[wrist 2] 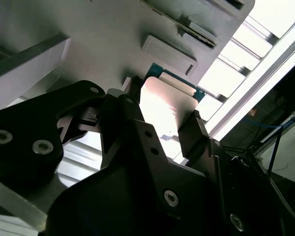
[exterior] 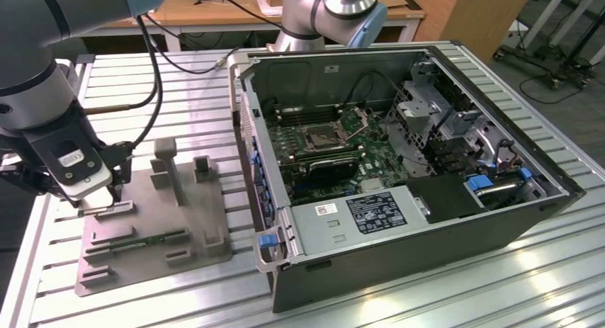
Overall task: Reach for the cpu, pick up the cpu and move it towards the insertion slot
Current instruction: 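Pick up the cpu and move it towards the insertion slot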
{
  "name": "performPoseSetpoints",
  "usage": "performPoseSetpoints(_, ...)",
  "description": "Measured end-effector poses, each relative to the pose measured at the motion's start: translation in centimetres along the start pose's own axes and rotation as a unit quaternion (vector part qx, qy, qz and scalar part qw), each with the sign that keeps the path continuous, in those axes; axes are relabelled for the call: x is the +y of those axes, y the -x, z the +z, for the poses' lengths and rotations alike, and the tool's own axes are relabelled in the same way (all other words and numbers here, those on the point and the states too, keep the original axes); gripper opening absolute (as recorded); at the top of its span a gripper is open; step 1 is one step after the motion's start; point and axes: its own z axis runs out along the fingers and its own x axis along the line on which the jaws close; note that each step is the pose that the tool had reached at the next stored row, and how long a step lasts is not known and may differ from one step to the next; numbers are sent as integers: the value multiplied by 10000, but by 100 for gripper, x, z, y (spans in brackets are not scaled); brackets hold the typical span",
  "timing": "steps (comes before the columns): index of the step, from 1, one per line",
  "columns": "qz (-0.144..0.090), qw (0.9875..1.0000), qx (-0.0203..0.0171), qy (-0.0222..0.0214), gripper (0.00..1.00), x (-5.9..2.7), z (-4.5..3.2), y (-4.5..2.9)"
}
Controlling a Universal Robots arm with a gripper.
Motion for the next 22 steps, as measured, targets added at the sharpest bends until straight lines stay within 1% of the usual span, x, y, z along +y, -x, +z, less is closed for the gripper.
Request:
performPoseSetpoints(13, 0, 10000, 1, -1, 55, 2, -45, 0)
performPoseSetpoints(22, 0, 10000, 2, -1, 55, 3, -62, 0)
